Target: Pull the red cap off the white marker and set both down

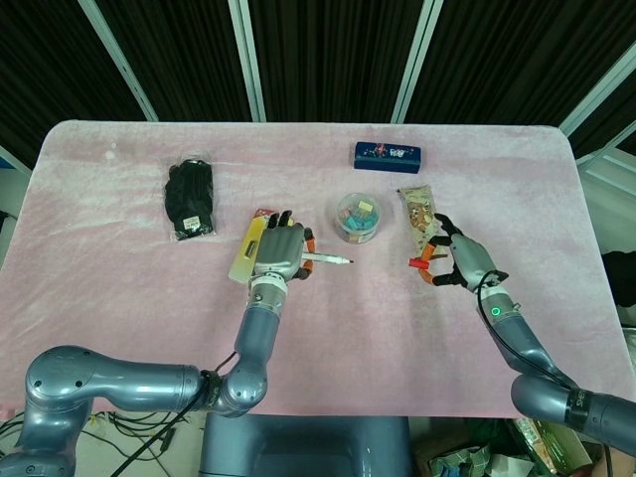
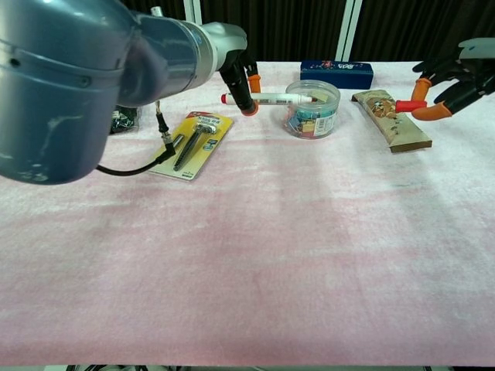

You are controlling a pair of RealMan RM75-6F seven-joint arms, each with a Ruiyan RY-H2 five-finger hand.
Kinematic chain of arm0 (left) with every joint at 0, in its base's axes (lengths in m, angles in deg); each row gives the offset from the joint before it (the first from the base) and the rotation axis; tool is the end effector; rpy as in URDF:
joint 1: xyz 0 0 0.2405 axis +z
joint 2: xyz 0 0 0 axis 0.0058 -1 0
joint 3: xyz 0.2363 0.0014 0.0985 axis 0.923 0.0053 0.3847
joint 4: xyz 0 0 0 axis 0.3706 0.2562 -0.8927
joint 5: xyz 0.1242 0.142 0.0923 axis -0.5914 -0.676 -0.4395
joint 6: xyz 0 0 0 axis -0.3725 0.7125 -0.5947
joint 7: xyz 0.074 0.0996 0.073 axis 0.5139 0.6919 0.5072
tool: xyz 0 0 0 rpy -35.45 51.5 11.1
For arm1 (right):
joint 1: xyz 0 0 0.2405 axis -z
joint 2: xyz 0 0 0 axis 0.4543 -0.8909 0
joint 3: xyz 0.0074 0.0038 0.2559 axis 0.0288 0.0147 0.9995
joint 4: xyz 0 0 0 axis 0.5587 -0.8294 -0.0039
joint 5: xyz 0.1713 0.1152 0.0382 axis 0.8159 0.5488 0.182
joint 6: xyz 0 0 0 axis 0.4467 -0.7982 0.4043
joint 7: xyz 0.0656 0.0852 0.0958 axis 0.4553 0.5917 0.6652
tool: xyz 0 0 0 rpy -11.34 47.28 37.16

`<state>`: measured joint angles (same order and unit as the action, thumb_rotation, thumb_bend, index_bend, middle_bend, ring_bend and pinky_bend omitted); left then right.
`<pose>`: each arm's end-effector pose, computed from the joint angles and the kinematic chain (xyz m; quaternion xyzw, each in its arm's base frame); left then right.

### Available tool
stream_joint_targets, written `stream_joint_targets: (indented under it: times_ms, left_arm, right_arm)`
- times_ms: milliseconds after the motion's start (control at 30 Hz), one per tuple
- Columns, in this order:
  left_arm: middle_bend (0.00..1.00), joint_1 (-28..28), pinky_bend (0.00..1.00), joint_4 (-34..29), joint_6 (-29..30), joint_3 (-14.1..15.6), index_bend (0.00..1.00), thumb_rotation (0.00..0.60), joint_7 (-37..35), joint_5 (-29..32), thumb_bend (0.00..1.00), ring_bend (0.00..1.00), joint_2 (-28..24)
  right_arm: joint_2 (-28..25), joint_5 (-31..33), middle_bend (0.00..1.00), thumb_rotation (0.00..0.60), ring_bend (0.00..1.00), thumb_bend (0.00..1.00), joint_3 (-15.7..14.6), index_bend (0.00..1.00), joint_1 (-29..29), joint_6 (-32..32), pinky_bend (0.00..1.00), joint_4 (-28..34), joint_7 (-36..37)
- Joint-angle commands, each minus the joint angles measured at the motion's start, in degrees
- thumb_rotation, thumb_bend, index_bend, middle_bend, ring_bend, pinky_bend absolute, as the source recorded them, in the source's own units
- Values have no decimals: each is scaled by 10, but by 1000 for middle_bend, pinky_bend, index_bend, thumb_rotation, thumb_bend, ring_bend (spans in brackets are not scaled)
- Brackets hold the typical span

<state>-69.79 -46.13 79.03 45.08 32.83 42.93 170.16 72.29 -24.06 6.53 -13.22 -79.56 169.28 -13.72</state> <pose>0.0244 0.3670 -0.0445 -0.6616 -0.4912 -0.3333 0.4582 -0.2047 -0.3655 0.0740 0.5649 -0.6185 0.3914 0.3811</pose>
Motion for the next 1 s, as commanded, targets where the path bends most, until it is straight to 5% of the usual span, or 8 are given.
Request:
stream_joint_targets:
  times_ms: [33,233,400,533,767,1000]
  left_arm:
    - [336,21,0,-30,11,20,675,600,1,3,510,0,-17]
    - [337,38,0,-51,31,42,674,600,15,21,510,0,-32]
    - [334,46,0,-52,33,59,638,600,15,10,510,0,-35]
    - [318,51,0,-44,27,80,502,600,24,10,486,0,-32]
    - [220,58,0,-25,-19,93,97,600,34,46,219,0,-28]
    - [161,54,0,-28,-43,85,52,600,46,72,149,0,-40]
  right_arm:
    - [26,-15,4,600,93,364,-9,779,10,-10,160,-9,9]
    - [85,-21,3,600,93,361,-20,779,5,-4,160,-47,6]
    - [128,-26,1,600,89,213,-26,739,0,-9,160,-72,-10]
    - [145,-27,0,600,76,139,-28,534,-2,-3,160,-80,-13]
    - [132,-4,0,600,53,24,-33,83,-11,43,160,-76,-21]
    - [97,-4,0,600,52,12,-10,21,-3,40,160,-53,1]
